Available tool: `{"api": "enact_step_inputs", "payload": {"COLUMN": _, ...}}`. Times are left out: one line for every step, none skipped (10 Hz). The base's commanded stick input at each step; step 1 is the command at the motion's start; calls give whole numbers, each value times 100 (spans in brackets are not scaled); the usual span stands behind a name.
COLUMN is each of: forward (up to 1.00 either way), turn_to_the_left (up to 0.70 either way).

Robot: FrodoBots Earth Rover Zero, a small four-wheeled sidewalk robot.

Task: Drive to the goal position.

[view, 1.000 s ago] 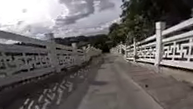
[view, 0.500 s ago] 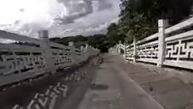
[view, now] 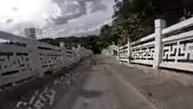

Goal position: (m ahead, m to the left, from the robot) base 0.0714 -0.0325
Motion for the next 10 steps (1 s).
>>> {"api": "enact_step_inputs", "payload": {"forward": 45, "turn_to_the_left": 0}}
{"api": "enact_step_inputs", "payload": {"forward": 45, "turn_to_the_left": 0}}
{"api": "enact_step_inputs", "payload": {"forward": 45, "turn_to_the_left": 0}}
{"api": "enact_step_inputs", "payload": {"forward": 45, "turn_to_the_left": 20}}
{"api": "enact_step_inputs", "payload": {"forward": 45, "turn_to_the_left": 27}}
{"api": "enact_step_inputs", "payload": {"forward": 45, "turn_to_the_left": 7}}
{"api": "enact_step_inputs", "payload": {"forward": 45, "turn_to_the_left": 0}}
{"api": "enact_step_inputs", "payload": {"forward": 45, "turn_to_the_left": 0}}
{"api": "enact_step_inputs", "payload": {"forward": 45, "turn_to_the_left": 0}}
{"api": "enact_step_inputs", "payload": {"forward": 45, "turn_to_the_left": 0}}
